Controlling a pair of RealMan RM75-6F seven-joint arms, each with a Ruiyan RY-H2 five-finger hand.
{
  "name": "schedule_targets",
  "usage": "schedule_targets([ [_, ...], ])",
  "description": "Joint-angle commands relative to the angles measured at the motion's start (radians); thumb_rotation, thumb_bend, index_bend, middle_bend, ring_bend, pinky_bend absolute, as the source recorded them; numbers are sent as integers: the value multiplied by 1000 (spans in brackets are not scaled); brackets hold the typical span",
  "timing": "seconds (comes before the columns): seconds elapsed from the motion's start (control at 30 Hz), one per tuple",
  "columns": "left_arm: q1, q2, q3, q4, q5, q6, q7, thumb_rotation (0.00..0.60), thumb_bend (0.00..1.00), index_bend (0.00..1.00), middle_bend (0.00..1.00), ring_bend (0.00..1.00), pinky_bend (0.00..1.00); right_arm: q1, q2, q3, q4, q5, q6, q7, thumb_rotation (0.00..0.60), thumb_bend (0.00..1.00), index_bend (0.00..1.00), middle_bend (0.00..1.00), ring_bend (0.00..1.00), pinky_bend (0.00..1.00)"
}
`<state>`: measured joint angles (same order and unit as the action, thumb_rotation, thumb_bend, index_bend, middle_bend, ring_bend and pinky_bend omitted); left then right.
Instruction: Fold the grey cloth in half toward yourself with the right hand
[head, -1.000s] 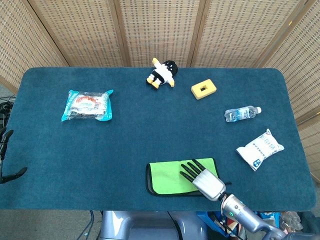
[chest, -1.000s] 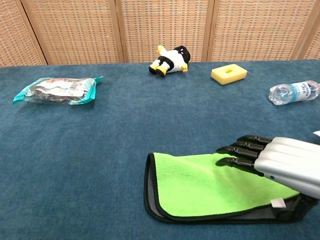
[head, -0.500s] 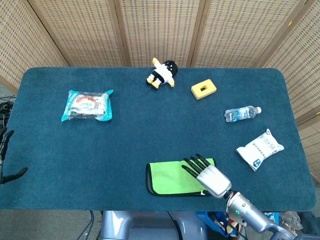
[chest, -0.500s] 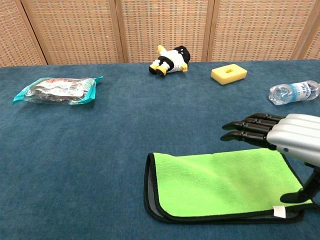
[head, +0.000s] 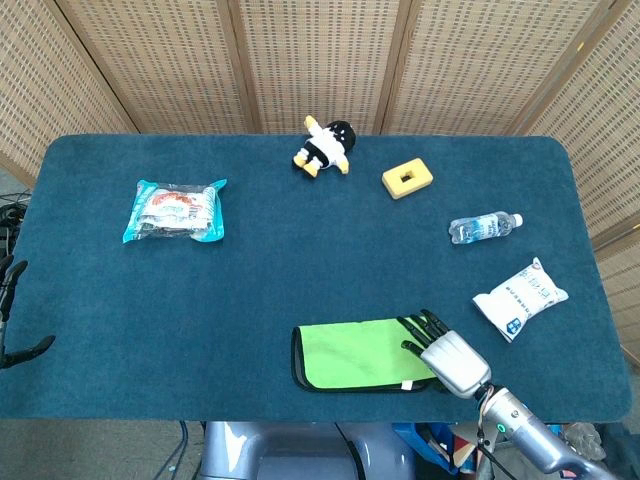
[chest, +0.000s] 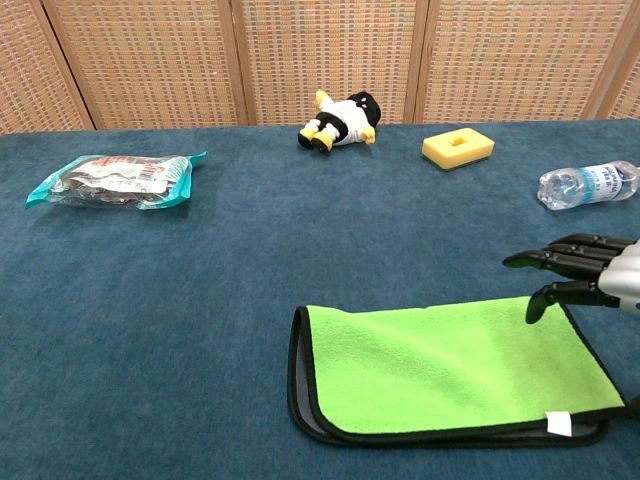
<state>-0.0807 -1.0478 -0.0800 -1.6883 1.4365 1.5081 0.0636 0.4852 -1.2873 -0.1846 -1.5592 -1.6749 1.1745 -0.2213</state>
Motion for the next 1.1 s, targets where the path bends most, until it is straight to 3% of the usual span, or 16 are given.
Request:
schedule_targets([
  [0.03,1,0,2,0,3,1,0,600,112,0,0,0,0,-37,15,-2,34,-6,57,37,600,126,309,0,0,0],
  [0.27,10,-2,14,-2,25,16,0,600,113,0,0,0,0,-134,24,16,119,11,215,169,600,138,330,0,0,0],
  [0.6,23,-20,33,5,58,35,18,600,113,0,0,0,0,-275,2,109,214,113,414,394,600,152,329,0,0,0],
  [0.67,24,-22,35,6,60,35,22,600,114,0,0,0,0,-293,6,123,208,133,427,423,600,153,299,0,0,0],
  [0.83,28,-28,38,12,62,38,27,600,113,0,0,0,0,-329,28,154,174,168,458,456,600,142,31,0,0,0],
  [1.1,33,-31,39,14,74,51,33,600,113,0,0,0,0,-366,62,190,127,163,506,399,600,108,0,0,0,0],
])
